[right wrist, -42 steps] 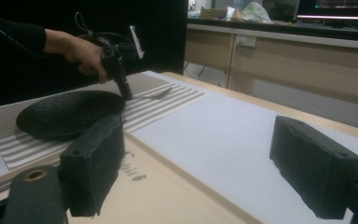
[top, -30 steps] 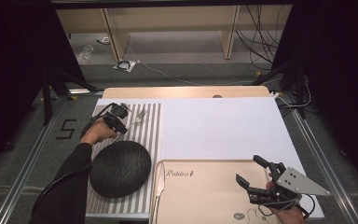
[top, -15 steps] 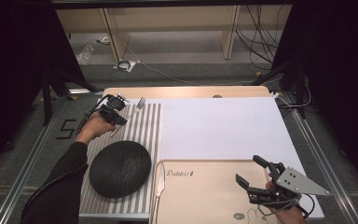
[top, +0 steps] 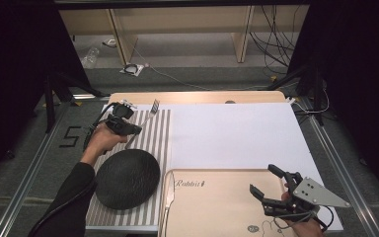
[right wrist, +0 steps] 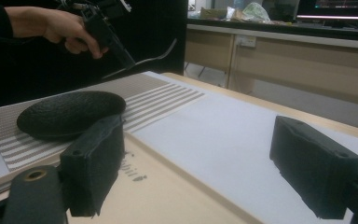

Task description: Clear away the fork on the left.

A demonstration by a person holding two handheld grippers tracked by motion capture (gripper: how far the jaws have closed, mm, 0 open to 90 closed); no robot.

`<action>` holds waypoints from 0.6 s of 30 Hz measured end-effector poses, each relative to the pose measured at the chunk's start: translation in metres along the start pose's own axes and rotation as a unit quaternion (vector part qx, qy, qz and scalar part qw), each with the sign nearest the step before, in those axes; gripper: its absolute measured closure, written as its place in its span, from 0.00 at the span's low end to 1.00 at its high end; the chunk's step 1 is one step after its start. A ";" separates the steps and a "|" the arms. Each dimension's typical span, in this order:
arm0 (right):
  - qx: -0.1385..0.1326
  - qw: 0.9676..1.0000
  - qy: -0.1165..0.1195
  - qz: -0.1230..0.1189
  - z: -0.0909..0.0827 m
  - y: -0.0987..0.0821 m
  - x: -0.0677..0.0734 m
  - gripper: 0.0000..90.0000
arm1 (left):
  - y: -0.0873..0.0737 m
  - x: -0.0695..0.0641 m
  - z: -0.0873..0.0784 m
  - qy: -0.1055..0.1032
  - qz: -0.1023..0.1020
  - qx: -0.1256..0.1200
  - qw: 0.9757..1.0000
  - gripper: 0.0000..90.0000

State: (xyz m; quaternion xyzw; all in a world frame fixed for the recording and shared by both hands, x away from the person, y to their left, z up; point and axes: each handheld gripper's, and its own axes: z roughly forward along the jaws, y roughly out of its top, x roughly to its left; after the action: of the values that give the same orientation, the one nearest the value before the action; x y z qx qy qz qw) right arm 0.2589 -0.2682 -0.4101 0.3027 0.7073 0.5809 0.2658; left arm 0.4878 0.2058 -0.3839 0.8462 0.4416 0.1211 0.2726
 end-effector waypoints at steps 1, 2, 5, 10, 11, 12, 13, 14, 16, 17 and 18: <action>0.000 1.000 0.000 0.000 0.000 0.000 0.000 0.21 | -0.001 -0.001 -0.001 -0.003 -0.003 -0.004 1.000 0.91; 0.000 1.000 0.000 0.000 0.000 0.000 0.000 0.21 | -0.002 -0.001 -0.002 -0.005 -0.005 -0.008 1.000 0.91; 0.000 1.000 0.000 0.000 0.000 0.000 0.000 0.21 | -0.006 -0.004 -0.005 -0.013 -0.005 -0.012 1.000 0.91; -0.001 1.000 0.000 -0.001 0.000 0.000 0.000 0.21 | -0.013 -0.009 -0.012 -0.024 -0.011 -0.027 0.999 0.91; -0.001 1.000 0.000 -0.001 0.000 0.000 0.000 0.21 | -0.015 -0.012 -0.014 -0.027 -0.011 -0.032 0.999 0.91; 0.002 1.000 0.000 -0.001 0.000 0.000 0.000 0.21 | -0.016 -0.014 -0.015 -0.030 -0.010 -0.035 0.999 0.91; 0.002 1.000 0.000 -0.001 0.000 0.000 0.000 0.21 | -0.017 -0.017 -0.016 -0.034 -0.009 -0.039 0.999 0.91; 0.002 1.000 0.001 -0.001 0.000 0.000 0.000 0.21 | -0.019 -0.020 -0.017 -0.036 -0.008 -0.043 0.998 0.91; 0.002 1.000 0.001 -0.001 0.000 0.000 0.001 0.21 | -0.021 -0.026 -0.020 -0.042 -0.004 -0.049 0.998 0.91; 0.002 1.000 0.001 -0.001 0.000 0.000 0.001 0.21 | -0.022 -0.028 -0.020 -0.043 -0.002 -0.050 0.998 0.91; 0.001 1.000 0.001 -0.001 0.000 0.000 0.001 0.21 | -0.023 -0.031 -0.021 -0.045 0.000 -0.051 0.998 0.91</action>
State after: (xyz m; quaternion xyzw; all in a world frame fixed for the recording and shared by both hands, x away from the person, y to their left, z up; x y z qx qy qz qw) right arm 0.2585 -0.2679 -0.4100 0.3022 0.7085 0.5800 0.2650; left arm 0.4446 0.1987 -0.3784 0.8355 0.4223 0.1051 0.3356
